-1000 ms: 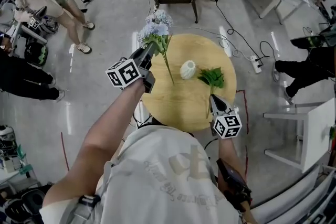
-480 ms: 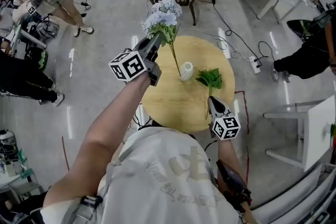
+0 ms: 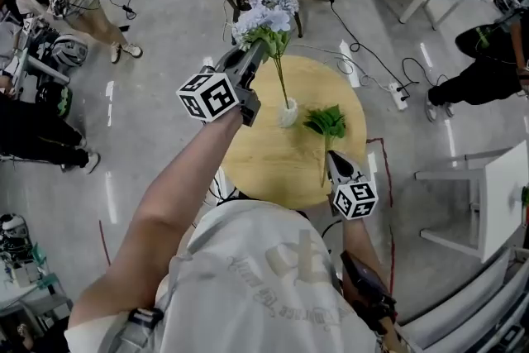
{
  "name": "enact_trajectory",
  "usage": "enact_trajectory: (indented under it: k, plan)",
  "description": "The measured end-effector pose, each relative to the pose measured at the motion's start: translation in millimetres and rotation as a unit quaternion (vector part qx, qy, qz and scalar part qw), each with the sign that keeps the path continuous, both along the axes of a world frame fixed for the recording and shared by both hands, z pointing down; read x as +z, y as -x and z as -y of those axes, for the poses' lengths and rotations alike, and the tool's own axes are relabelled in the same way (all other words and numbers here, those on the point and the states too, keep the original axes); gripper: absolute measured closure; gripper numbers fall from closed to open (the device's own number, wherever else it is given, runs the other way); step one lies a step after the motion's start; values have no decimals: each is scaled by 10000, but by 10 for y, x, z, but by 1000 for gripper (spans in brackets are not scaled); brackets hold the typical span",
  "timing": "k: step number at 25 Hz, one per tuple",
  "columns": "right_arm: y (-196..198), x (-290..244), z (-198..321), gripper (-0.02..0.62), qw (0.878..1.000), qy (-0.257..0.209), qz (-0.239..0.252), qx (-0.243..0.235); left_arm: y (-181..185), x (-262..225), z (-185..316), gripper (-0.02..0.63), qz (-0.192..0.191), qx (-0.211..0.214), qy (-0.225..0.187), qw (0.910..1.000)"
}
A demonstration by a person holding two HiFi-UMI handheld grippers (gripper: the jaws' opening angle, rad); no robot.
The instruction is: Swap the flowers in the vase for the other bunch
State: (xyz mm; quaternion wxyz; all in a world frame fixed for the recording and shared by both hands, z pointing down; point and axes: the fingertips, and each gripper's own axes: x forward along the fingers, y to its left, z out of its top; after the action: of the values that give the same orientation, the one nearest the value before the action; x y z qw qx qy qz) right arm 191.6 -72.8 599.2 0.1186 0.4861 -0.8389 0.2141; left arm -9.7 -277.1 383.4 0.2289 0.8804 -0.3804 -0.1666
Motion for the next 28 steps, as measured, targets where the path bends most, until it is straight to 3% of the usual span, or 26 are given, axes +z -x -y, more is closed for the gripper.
enact_trajectory:
  k: [17, 28]
  plan:
    - [-201, 106, -40, 588, 9998, 123, -20, 167, -481, 136, -58, 588, 550, 419, -565, 9960]
    - [-183, 80, -8, 588, 9996, 200, -85, 165, -533, 221, -159, 588, 784, 551, -779, 9923]
